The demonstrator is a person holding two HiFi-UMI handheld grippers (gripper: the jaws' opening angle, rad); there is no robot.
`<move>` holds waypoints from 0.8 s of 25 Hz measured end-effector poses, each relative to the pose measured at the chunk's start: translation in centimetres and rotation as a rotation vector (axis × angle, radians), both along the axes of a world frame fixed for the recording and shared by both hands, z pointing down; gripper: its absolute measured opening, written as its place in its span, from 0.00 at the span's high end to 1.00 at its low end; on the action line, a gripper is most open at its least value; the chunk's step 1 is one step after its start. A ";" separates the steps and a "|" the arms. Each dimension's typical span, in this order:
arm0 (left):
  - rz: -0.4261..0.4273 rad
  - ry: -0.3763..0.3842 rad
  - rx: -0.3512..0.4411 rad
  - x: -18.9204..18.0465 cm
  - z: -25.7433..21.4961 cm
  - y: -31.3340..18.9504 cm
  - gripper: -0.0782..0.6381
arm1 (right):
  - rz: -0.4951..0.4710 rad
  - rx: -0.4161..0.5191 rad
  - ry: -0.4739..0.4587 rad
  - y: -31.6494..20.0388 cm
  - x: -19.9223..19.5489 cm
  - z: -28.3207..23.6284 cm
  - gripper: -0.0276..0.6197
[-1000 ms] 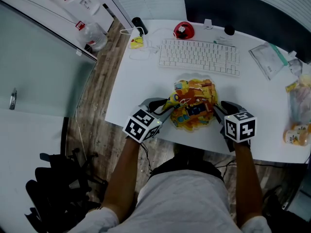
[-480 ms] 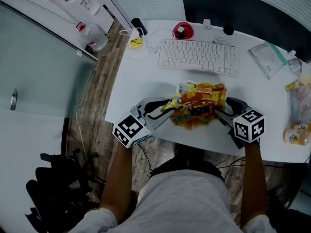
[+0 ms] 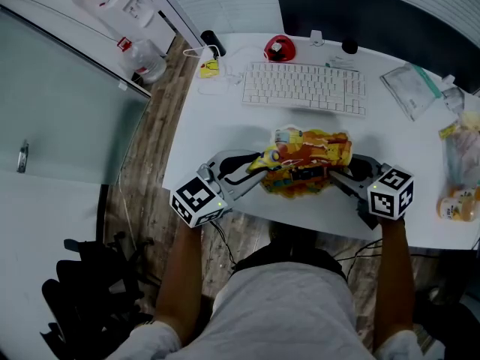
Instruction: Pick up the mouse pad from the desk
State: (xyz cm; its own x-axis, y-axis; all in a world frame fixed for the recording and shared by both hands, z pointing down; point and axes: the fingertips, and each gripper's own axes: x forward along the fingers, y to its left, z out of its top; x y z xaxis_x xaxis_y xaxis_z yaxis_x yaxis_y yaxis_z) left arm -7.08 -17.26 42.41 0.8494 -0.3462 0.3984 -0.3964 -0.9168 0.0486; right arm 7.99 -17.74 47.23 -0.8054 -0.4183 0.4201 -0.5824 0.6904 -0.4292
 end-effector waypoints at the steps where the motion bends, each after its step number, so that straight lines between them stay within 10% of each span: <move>1: -0.011 -0.004 -0.001 -0.2 0.1 -0.1 0.70 | 0.003 0.010 -0.009 0.0 0.1 -0.3 0.70; 9: -0.088 -0.054 -0.003 -1.2 1.1 -1.0 0.65 | -0.061 0.146 -0.062 1.0 -0.6 -3.6 0.92; 20: -0.152 -0.086 0.026 -1.6 1.8 -1.2 0.64 | -0.201 0.500 0.228 1.8 -2.1 -10.3 0.93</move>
